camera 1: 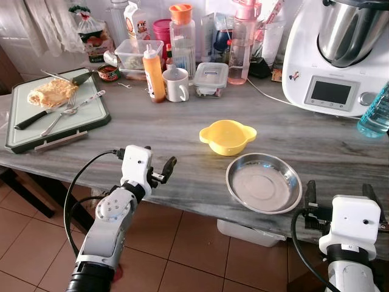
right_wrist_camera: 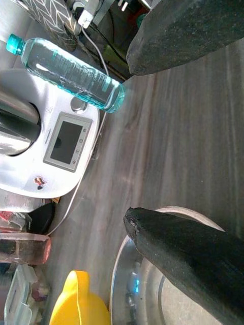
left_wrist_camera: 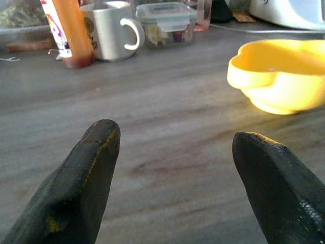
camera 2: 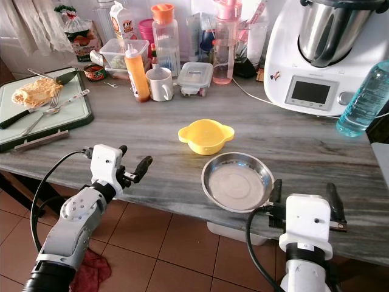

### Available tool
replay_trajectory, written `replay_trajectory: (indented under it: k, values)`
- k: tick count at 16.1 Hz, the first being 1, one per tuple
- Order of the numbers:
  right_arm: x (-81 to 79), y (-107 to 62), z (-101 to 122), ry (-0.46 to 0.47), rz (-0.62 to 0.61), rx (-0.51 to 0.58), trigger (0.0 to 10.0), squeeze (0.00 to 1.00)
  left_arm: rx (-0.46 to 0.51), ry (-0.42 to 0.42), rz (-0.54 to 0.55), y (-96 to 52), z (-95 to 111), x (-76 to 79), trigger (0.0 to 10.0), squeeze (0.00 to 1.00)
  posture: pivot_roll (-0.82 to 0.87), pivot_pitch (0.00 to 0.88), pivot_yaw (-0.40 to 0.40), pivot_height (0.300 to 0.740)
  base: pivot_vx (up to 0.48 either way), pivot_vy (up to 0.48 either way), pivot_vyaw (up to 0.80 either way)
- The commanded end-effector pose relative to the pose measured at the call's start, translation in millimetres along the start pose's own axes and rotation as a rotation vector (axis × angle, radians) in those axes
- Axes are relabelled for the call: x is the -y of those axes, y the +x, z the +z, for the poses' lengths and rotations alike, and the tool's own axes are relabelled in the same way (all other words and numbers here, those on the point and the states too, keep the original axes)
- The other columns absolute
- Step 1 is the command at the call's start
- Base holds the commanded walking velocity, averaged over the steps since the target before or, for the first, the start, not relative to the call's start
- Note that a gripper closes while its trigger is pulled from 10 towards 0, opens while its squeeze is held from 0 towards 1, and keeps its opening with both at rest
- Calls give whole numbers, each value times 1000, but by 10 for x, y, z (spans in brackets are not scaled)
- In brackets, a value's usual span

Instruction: Setting the table

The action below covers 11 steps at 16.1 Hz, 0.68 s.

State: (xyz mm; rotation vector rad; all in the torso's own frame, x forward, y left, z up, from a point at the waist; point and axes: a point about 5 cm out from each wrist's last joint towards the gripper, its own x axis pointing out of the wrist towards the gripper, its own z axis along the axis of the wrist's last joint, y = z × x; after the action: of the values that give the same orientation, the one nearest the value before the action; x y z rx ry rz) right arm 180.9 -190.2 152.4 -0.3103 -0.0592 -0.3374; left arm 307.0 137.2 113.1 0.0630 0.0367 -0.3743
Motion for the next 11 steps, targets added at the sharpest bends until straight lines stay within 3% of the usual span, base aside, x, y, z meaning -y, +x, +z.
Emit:
replay_trajectory:
  k: [1,4,8,11]
  values:
    - [28,11,-23,-7,-5,-9,10000,0,-13,10,10,-19,-24,-12,10000,0,-36,70,44,740,0,0,0]
    - [-7,23,-32,-5,10,-14,10000,0,-15,-17,6,-7,-20,-15,10000,0,-26,73,37,740,0,0,-133]
    - [-16,26,-31,-3,10,-14,10000,0,-26,-34,-11,-10,-32,2,10000,0,-27,74,41,740,0,0,-755]
    - [-18,34,-33,-5,10,-13,10000,0,-29,-32,-21,-7,-30,7,10000,0,-28,76,44,740,0,250,-717]
